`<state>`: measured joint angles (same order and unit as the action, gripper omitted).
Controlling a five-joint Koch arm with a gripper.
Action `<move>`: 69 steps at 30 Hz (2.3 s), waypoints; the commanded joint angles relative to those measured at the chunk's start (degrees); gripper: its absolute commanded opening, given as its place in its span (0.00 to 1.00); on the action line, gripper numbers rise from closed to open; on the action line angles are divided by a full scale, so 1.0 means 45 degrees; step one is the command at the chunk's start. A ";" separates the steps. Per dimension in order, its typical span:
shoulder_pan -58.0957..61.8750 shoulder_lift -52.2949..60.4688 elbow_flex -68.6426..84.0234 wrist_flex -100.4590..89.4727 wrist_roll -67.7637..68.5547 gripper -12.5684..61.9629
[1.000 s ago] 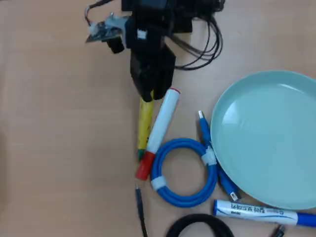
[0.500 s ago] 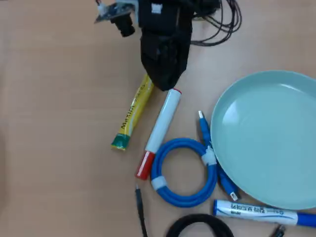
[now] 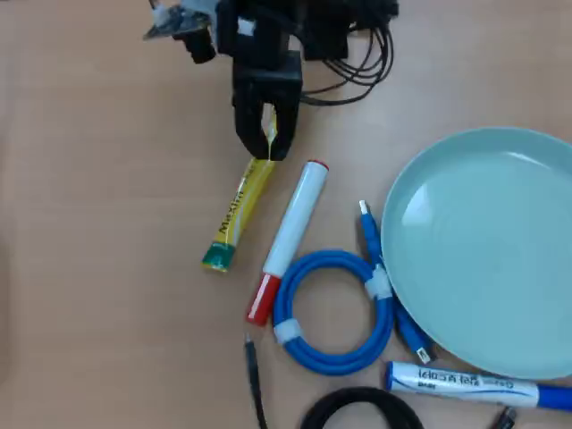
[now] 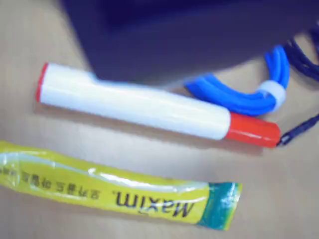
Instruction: Pick up the yellow coffee stick, then put it in the green bowl
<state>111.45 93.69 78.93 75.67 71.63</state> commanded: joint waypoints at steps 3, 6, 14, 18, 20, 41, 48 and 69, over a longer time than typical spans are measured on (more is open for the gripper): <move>0.0234 0.0566 -0.0098 0.0312 0.1582 0.09; 0.0293 0.0547 -0.0039 0.0703 0.2031 0.08; 0.0410 -0.1172 -0.0215 0.1367 0.3770 0.14; 0.0742 -0.1562 -0.0098 0.1426 0.3730 0.16; 0.0898 -0.1934 0.0000 0.1465 0.3750 0.19; 0.1465 -0.4277 0.0840 0.1602 0.3672 0.69; 0.1348 -0.4805 0.1172 0.1602 0.3613 0.69; 0.0449 -0.5254 0.1992 0.0625 0.3086 0.60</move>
<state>113.47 69.70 88.51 80.33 87.01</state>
